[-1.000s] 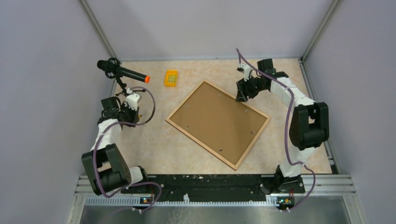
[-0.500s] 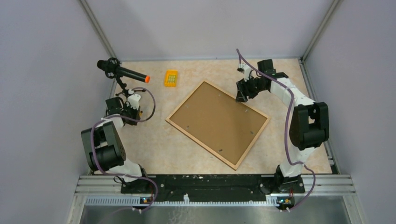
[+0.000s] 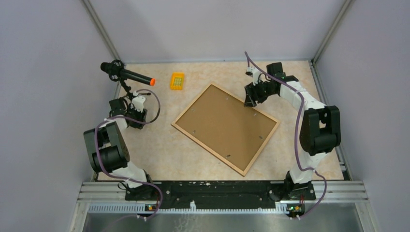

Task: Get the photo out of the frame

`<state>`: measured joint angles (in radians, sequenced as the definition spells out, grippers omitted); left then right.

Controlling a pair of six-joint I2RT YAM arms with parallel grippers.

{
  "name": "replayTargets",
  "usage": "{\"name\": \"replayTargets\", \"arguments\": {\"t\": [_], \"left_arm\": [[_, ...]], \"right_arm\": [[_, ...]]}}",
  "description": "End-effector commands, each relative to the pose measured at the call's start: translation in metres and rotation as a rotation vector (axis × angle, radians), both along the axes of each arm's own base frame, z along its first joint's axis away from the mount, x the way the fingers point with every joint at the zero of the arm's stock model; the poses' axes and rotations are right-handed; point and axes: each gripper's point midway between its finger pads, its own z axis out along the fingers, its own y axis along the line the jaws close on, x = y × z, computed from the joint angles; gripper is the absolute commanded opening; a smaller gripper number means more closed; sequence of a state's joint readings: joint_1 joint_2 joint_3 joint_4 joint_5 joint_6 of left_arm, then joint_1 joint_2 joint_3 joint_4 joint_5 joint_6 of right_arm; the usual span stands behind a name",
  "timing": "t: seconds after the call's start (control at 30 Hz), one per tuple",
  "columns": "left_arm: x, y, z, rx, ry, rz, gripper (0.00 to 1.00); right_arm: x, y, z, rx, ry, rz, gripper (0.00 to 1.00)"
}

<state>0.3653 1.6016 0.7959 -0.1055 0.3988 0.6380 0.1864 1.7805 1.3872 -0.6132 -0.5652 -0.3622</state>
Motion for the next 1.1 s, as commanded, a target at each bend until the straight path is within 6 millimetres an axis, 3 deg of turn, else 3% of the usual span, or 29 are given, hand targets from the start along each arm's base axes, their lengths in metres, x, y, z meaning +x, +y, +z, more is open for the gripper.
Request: {"name": "replayTargets", "arguments": {"t": [0.0, 0.17, 0.23, 0.3, 0.4, 0.57, 0.73, 0.9, 1.03, 1.07], "left_arm": [[0.001, 0.001, 0.026, 0.041, -0.031, -0.027, 0.56], [0.004, 0.006, 0.044, 0.067, -0.047, -0.02, 0.65], [0.003, 0.003, 0.052, 0.061, -0.053, -0.035, 0.75], [0.001, -0.003, 0.062, 0.051, -0.062, -0.065, 0.88], [-0.012, -0.023, 0.068, 0.055, -0.039, -0.147, 0.92], [-0.056, -0.078, 0.065, 0.043, 0.031, -0.47, 0.92], [-0.083, -0.124, 0.064, 0.155, 0.068, -0.725, 0.92], [-0.108, -0.199, 0.083, 0.145, 0.059, -0.984, 0.9], [-0.122, -0.254, 0.091, 0.243, 0.054, -1.163, 0.86], [-0.126, -0.266, 0.088, 0.268, 0.061, -1.202, 0.85]], "right_arm": [[0.003, 0.003, 0.024, 0.035, -0.07, 0.015, 0.61], [0.002, 0.003, 0.025, 0.038, -0.069, 0.018, 0.61], [0.002, 0.003, 0.027, 0.04, -0.075, 0.018, 0.61], [0.001, 0.002, 0.028, 0.04, -0.078, 0.018, 0.62], [0.001, 0.001, 0.029, 0.046, -0.077, 0.015, 0.62], [0.002, -0.003, 0.038, 0.065, -0.093, 0.015, 0.64], [0.006, -0.017, 0.067, 0.075, -0.179, -0.019, 0.64], [0.0, -0.029, 0.102, 0.106, -0.249, -0.07, 0.68], [0.003, -0.058, 0.138, 0.093, -0.369, -0.289, 0.74], [0.003, -0.068, 0.147, 0.083, -0.415, -0.362, 0.84]]}}
